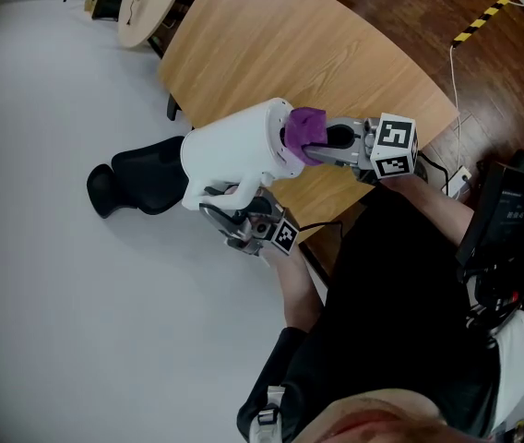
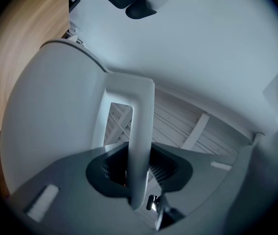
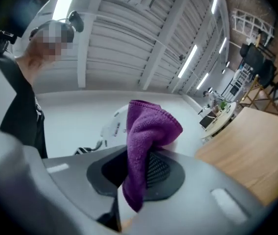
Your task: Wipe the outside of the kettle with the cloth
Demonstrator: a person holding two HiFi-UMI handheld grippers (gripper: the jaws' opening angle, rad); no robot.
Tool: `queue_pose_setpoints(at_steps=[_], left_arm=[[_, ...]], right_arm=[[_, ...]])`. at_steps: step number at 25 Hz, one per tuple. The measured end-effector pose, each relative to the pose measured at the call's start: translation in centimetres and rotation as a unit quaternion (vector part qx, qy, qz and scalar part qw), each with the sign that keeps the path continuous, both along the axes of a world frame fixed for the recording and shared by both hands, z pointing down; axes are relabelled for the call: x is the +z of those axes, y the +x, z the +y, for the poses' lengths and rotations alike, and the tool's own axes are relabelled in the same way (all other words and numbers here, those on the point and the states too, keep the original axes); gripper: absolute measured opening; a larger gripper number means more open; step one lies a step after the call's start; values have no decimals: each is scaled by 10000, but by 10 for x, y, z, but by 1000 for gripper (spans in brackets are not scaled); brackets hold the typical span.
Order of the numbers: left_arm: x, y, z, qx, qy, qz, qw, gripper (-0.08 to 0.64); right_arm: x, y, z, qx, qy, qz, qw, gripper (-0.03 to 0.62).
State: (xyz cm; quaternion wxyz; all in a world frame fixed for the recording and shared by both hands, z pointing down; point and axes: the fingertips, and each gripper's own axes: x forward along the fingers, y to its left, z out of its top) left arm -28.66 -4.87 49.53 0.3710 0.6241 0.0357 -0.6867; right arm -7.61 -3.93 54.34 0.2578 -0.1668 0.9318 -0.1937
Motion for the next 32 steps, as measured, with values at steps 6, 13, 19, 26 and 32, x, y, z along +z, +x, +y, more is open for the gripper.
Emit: queue_pose_setpoints(at_steps=[6, 13, 19, 26, 32], left_arm=[[2, 1, 3, -21, 92, -269, 9996, 77], [16, -8, -3, -59, -205, -203, 9996, 74], [14, 0, -2, 35, -255, -210, 9994, 74], [11, 4, 5, -18, -146, -513, 9986, 74], [46, -7, -4, 1, -515, -870, 9949, 72]], right_arm=[[46, 12, -40, 510, -591, 209, 9967, 57], [4, 33, -30, 377, -547, -351, 9972, 57], [-40, 7, -8, -490, 68, -666, 9966, 57], [40, 16, -53, 164, -882, -529, 9946, 57], [123, 25, -74, 642, -2144, 360, 9740, 57]])
